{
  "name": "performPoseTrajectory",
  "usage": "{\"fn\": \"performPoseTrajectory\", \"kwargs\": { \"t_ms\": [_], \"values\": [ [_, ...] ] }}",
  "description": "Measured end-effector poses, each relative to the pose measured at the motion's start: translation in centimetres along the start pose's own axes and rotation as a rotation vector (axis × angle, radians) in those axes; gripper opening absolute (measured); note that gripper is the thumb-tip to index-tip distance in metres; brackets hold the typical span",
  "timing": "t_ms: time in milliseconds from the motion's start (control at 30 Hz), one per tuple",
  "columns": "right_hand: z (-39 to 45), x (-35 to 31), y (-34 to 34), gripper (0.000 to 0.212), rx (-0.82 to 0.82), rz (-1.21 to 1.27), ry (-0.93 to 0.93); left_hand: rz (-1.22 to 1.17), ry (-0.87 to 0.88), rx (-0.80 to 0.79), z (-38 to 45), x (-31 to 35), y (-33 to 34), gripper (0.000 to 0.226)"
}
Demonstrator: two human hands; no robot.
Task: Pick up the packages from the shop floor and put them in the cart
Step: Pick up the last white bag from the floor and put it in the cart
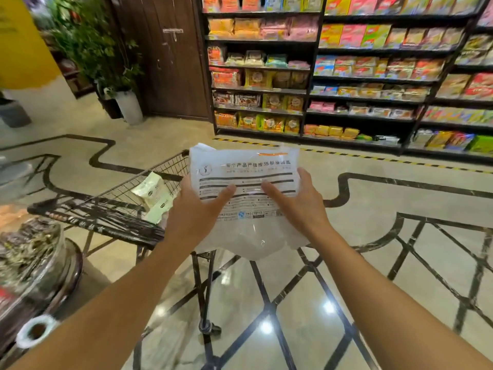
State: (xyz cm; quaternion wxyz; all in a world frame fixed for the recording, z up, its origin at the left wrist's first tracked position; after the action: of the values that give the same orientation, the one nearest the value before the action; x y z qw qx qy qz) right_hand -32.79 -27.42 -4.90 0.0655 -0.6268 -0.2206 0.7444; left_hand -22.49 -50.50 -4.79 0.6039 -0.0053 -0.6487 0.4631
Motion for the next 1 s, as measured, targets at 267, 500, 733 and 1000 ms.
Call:
{"fn": "performPoseTrajectory", "kwargs": {
  "t_ms": [267,500,733,1000],
  "values": [
    [13.9,2.6,2.3,0.060,-0.061,-0.005,0.007,0.007,-0.119,0.030,11.5,-0.8,5.4,0.076],
    [24.0,4.5,9.1,0.062,-0.141,-0.028,0.021,-0.004,-0.195,0.057,20.6,-5.4,7.6,0.080],
    [33.2,4.4,19.6,0.058,-0.250,-0.053,0.012,-0.034,-0.315,0.107,29.8,-13.6,7.2,0.092],
    [38.7,4.5,34.7,0.064,-0.482,-0.088,-0.035,-0.057,-0.553,0.203,33.8,-24.0,3.9,0.093]
  ]
}}
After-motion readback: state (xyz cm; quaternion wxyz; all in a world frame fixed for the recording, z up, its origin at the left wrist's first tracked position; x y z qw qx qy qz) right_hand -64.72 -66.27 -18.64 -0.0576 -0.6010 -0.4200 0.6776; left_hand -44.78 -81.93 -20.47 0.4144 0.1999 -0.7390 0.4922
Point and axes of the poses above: each hand's wrist, its own z-axis towards the middle knuckle, its own y-axis out of the palm, x = y × z, the point moved 9 cm from there along z, towards the middle knuckle
